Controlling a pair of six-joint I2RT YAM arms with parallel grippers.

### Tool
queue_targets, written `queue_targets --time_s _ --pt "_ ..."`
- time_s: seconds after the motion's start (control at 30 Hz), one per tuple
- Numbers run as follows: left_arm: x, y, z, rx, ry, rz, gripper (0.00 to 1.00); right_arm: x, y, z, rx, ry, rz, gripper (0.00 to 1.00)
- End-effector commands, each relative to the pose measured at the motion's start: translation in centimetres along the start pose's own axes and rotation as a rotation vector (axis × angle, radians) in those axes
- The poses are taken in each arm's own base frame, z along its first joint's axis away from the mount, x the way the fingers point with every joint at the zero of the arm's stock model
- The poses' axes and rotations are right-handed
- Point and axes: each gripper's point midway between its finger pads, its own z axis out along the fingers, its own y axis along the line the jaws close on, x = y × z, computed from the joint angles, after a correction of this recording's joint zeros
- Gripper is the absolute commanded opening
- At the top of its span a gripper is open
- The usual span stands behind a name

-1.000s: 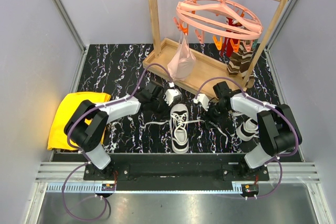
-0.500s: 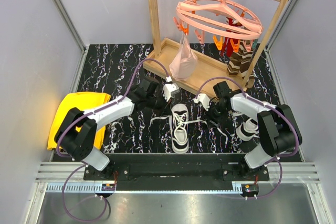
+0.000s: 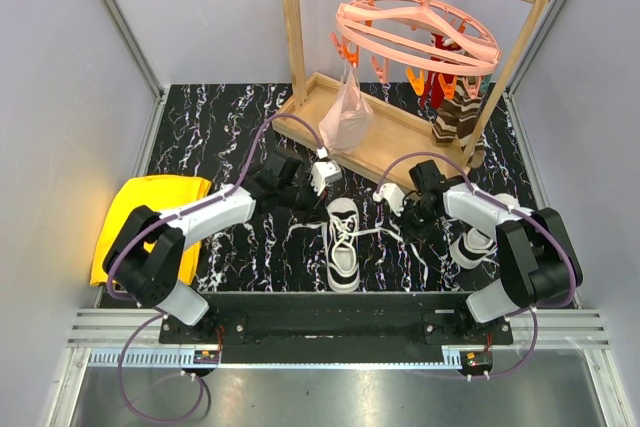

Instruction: Tie the shoes

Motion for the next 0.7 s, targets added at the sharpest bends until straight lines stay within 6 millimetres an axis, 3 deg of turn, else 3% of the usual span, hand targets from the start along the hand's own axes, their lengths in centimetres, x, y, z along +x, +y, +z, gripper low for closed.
queue_targets --time_s 0.0,0.2,0.43,0.53,0.67 --pt "-2.1 -1.3 -0.8 0.036 -0.084 0.085 0.00 -4.2 -1.3 -2.5 0.050 -0.130 0.018 0.00" --pt "-2.0 -1.7 -1.2 0.039 -0.096 0.130 0.00 -7.4 -1.8 -4.9 0.086 -0.238 0.020 0.00" --pt "-1.5 -2.5 -1.8 0.047 -0.136 0.232 0.00 -15.8 -2.0 -9.5 0.053 -0.533 0.096 0.00" --pt "-1.4 -2.9 -1.9 0.054 -0.152 0.277 0.00 -19.4 -1.9 -9.4 -0.012 -0.589 0.126 0.00" --pt "-1.6 -3.3 -1.9 0.057 -0.171 0.340 0.00 -23.3 -0.2 -8.4 -0.105 -0.633 0.132 0.00"
